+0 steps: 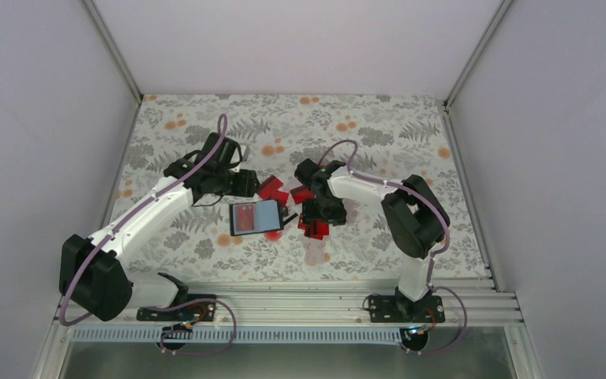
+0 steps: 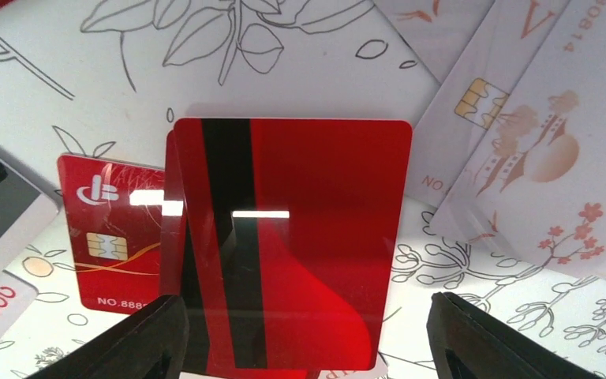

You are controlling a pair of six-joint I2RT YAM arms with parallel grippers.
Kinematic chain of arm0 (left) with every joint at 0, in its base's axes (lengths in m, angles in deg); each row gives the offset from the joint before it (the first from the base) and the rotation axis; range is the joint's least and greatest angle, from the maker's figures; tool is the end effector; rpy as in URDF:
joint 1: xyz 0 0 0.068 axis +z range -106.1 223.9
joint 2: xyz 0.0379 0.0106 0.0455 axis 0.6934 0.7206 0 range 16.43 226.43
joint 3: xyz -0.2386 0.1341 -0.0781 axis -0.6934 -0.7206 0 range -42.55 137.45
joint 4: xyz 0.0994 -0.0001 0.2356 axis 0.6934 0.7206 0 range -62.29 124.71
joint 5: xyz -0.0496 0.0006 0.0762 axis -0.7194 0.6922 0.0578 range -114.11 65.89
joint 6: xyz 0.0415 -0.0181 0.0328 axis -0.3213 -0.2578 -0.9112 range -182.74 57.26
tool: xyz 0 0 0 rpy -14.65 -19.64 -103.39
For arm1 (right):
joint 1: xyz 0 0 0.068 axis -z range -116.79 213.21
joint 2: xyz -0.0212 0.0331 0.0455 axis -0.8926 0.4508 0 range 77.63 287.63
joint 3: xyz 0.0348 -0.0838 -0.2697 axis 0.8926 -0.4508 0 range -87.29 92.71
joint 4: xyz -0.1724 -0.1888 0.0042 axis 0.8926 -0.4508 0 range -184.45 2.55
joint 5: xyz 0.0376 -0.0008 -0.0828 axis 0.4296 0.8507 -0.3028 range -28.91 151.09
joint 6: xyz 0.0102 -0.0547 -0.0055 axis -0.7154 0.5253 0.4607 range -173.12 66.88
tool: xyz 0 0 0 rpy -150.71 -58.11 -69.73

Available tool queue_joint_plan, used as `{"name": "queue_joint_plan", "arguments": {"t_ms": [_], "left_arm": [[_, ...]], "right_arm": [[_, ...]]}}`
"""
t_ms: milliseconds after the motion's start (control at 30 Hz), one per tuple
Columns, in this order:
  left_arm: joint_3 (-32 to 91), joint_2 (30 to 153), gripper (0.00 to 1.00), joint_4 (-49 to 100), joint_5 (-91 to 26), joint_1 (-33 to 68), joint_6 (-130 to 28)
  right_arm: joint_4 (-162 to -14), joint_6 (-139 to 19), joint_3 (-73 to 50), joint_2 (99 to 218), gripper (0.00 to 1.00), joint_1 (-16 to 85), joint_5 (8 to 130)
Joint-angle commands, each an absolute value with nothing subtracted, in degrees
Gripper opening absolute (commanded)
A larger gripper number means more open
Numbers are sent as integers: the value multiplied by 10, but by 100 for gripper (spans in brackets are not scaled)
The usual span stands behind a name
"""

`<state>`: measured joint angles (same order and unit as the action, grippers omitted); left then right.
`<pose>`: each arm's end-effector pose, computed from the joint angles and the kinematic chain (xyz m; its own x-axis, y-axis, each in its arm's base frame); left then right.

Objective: Put the credit cards into the card holder

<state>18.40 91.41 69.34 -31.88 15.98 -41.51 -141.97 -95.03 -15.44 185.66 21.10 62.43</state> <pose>0.2255 -0.1254 0.2879 -0.8726 0.0562 -0.4853 0.2308 0.9229 -0.3083 0.2461 0.2234 0.1709 -0.9997 -0.0035 0.0246 -0.0033 1.0000 0.0091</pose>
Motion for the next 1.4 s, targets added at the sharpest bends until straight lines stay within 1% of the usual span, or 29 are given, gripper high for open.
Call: {"name": "queue_joint_plan", "arguments": {"t_ms": [0, 267, 533, 767, 1067, 1367], "left_arm": [[188, 905, 62, 686, -324, 158, -426], [192, 912, 62, 688, -326, 159, -426], [189, 913, 62, 689, -325, 158, -421], [196, 919, 62, 693, -325, 159, -421], [213, 927, 62, 699, -327, 159, -406], [219, 928, 62, 695, -332, 159, -386]], "right_arm": [[-1398, -949, -163, 1865, 77, 216, 629], [-1376, -943, -184, 1871, 72, 221, 638], [-1350, -940, -233, 1864, 56, 225, 637], [-1345, -939, -257, 1849, 54, 226, 629], [-1354, -916, -233, 1801, 54, 226, 639], [-1349, -901, -233, 1786, 55, 225, 650]]}}
